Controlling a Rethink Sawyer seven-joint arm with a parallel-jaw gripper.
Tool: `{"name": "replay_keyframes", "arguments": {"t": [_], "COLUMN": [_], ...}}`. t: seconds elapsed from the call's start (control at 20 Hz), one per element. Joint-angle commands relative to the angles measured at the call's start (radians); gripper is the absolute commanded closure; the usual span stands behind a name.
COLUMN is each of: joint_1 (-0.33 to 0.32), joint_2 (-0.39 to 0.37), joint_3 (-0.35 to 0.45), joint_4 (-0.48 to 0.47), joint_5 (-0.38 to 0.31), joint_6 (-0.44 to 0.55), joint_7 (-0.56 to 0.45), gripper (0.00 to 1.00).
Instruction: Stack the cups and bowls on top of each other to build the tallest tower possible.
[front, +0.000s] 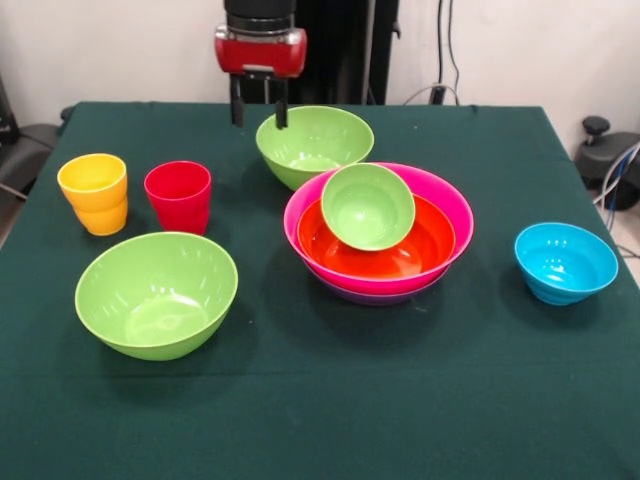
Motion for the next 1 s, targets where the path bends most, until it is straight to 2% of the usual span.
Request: {"name": "replay_keyframes", "arguments": {"t": [0.05, 0.75, 0.85, 1.0], "joint_1": [0.09, 0.049, 0.029, -0.007], "joint_2": [0.155, 0.165, 0.138, 0.047], "joint_3": [-0.001, 0.023, 0.04, 0.08], "joint_4": [-0.09, -0.118, -0.1, -0.041], "joint_5": [-0.061, -0.083, -0.088, -0.08], "joint_6": [-0.093, -0.063, -0.043, 0.019], "joint_7": [0.096, 0.064, 0.055, 0.042], "gripper": [0.0, 0.0, 0.0, 0.0]}}
